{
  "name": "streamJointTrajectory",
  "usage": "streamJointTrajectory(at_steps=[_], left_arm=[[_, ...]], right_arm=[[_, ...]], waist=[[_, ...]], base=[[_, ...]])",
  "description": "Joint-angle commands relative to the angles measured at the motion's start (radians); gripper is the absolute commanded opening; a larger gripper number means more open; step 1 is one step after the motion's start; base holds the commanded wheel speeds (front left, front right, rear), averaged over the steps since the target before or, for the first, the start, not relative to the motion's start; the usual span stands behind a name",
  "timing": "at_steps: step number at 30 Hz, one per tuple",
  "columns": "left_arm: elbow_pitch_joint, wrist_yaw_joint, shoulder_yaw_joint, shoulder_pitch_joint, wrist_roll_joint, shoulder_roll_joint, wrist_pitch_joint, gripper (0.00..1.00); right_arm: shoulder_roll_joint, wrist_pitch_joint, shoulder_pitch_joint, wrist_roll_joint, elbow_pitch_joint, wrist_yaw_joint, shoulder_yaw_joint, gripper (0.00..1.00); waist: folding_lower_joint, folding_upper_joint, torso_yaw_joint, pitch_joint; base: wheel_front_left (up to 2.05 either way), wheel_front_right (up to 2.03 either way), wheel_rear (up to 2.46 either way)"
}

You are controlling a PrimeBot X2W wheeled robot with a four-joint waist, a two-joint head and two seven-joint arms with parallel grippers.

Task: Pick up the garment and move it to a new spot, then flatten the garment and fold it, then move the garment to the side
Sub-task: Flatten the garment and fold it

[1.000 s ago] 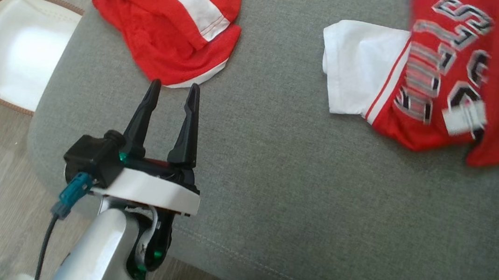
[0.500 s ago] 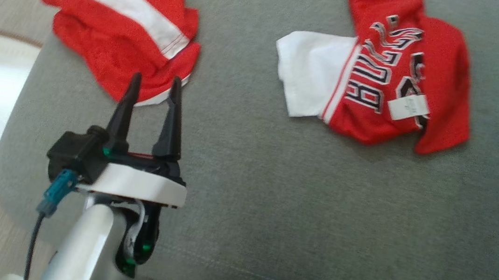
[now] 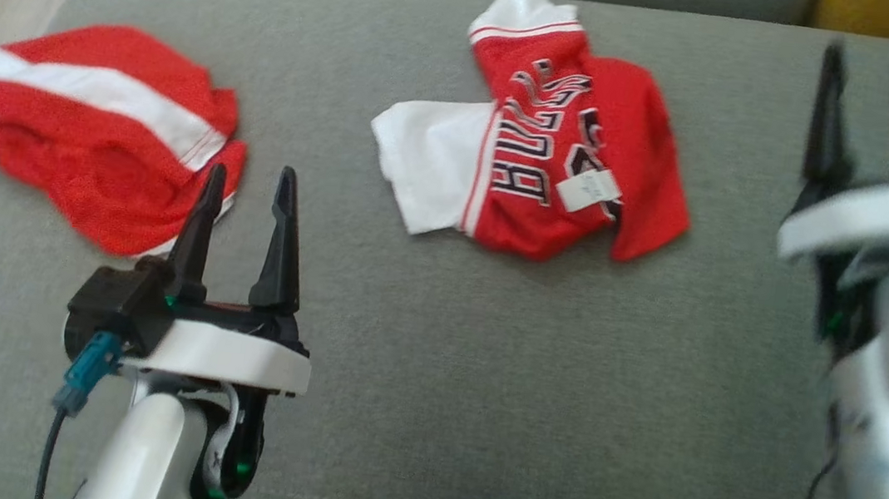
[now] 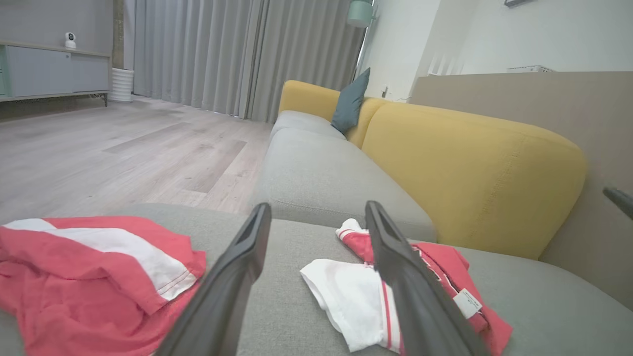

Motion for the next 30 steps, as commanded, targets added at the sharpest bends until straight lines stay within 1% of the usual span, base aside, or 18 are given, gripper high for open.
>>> streamJointTrajectory(at_steps=[1, 4, 6, 10, 13, 17, 23, 30], left_arm=[[-0.038, -0.001, 0.041, -0.020, 0.008, 0.007, -0.005, 1.00], [-0.037, -0.002, 0.048, -0.009, 0.007, 0.007, -0.005, 1.00], [-0.034, -0.004, 0.050, 0.000, 0.004, 0.007, -0.005, 1.00], [-0.027, -0.011, 0.049, 0.013, 0.009, 0.007, -0.005, 1.00], [-0.024, -0.017, 0.049, 0.016, 0.014, 0.007, -0.005, 1.00], [-0.022, -0.023, 0.046, 0.011, 0.018, 0.007, -0.005, 1.00], [-0.018, -0.029, 0.032, 0.001, 0.022, 0.007, -0.005, 1.00], [-0.017, -0.025, 0.023, -0.012, 0.016, 0.007, -0.005, 1.00]], right_arm=[[0.046, -0.010, 0.049, -0.027, -0.073, 0.007, -0.013, 1.00], [0.113, -0.010, 0.188, -0.095, -0.180, 0.007, -0.076, 1.00], [0.143, -0.011, 0.274, -0.118, -0.235, 0.007, -0.101, 1.00], [0.164, -0.004, 0.405, -0.127, -0.306, 0.007, -0.118, 1.00], [0.165, -0.002, 0.457, -0.074, -0.331, 0.007, -0.091, 1.00], [0.166, 0.000, 0.474, -0.060, -0.346, 0.007, -0.060, 1.00], [0.166, 0.021, 0.458, -0.082, -0.345, 0.007, -0.017, 1.00], [0.166, 0.093, 0.389, -0.197, -0.267, 0.007, 0.040, 1.00]], waist=[[0.0000, 0.0000, -0.034, -0.023], [0.0000, 0.0000, -0.056, -0.031], [0.0000, 0.0000, -0.068, -0.035], [0.0000, 0.0000, -0.085, -0.037], [0.0000, 0.0000, -0.091, -0.034], [0.0000, 0.0000, -0.088, -0.024], [0.0000, 0.0000, -0.062, -0.004], [0.0000, 0.0000, -0.002, 0.035]], base=[[0.00, 0.00, 0.00], [0.00, 0.00, 0.00], [0.00, 0.00, 0.00], [0.00, 0.00, 0.00], [0.00, 0.00, 0.00], [0.00, 0.00, 0.00], [0.00, 0.00, 0.00], [0.00, 0.00, 0.00]])
